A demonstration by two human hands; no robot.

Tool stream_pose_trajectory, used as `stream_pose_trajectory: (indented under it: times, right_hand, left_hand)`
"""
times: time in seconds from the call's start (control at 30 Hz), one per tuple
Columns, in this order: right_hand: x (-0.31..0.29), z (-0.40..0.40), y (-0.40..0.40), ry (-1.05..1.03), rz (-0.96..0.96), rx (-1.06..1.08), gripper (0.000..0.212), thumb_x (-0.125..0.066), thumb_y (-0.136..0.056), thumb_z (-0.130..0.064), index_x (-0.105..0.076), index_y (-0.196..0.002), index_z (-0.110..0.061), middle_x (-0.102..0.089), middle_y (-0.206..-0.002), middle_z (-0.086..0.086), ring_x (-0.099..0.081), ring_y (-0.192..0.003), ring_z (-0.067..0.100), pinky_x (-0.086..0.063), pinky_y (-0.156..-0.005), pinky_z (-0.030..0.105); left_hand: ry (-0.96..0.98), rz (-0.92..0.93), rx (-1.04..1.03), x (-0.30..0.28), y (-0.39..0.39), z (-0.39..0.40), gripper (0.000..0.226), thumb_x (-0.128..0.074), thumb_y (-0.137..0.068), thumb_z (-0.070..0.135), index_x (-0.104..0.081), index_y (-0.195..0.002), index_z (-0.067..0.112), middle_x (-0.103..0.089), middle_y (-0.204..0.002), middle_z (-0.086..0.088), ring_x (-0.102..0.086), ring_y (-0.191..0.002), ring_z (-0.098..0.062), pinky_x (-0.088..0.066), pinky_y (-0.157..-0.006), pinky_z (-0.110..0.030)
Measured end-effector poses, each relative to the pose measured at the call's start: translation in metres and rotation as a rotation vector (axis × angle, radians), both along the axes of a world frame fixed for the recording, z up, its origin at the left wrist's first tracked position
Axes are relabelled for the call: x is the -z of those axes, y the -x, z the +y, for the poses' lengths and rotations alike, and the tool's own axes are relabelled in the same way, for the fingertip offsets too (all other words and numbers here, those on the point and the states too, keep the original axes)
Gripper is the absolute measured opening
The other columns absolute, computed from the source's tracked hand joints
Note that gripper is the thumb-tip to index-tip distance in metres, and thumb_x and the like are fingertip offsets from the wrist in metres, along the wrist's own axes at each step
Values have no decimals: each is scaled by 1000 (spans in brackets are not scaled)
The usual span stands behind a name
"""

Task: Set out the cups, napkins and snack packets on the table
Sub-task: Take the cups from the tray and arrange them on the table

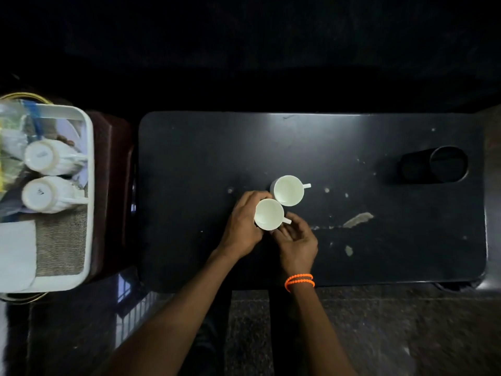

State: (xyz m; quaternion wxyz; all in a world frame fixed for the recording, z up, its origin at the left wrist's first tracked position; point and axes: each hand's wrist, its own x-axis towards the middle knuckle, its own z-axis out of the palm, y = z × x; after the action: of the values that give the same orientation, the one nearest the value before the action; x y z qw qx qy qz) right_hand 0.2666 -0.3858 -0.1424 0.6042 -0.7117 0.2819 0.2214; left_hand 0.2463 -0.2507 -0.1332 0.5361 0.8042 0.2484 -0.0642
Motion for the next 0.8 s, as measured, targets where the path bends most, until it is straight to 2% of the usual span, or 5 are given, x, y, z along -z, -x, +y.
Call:
stream_pose_trajectory:
  times: [0.2,0.37,0.57,0.7,0.8]
  right_hand:
    - [0,-7,-15,57,-14,-1,56,-79,-75,17,-64,-127,-1,-73,-114,12,-76,-101,21,-63,-90,30]
    - [-7,-4,15,425,126,-75,26,-84,-79,-5,-68,-94,-18,-73,-84,10,-74,-81,33,-62,-84,41]
    - [-23,68,61,199,234,-392,13,-76,-89,-12,-69,-78,-11,-74,-72,16,-71,-66,29,-63,-75,51]
    - [-49,156,69,52,114,-618,10,-76,-88,-12,-70,-83,-6,-73,-79,22,-69,-71,31,-60,-80,54]
    - [-69,223,69,-82,3,-766,9,-77,-87,-15,-73,-93,-9,-72,-79,17,-64,-71,18,-60,-81,44]
  left_hand:
    - [-63,43,-73,4,-1,-13,76,-85,-67,0,-58,-137,16,-57,-136,-3,-60,-122,-21,-48,-101,-26]
    - [-74,149,-125,-5,18,0,87,-81,-70,-2,-50,-149,17,-49,-147,-6,-55,-134,-25,-49,-111,-40]
    - [-313,-12,-488,-40,65,93,52,-77,-79,2,-67,-128,15,-61,-124,-5,-61,-100,-10,-59,-79,-32]
    - [-656,-21,-828,-71,102,180,42,-74,-89,18,-65,-127,3,-61,-119,-20,-59,-108,-29,-48,-95,-37]
    - [-665,101,-1001,-82,122,237,41,-68,-93,30,-66,-126,6,-62,-127,-22,-53,-125,-36,-37,-107,-32]
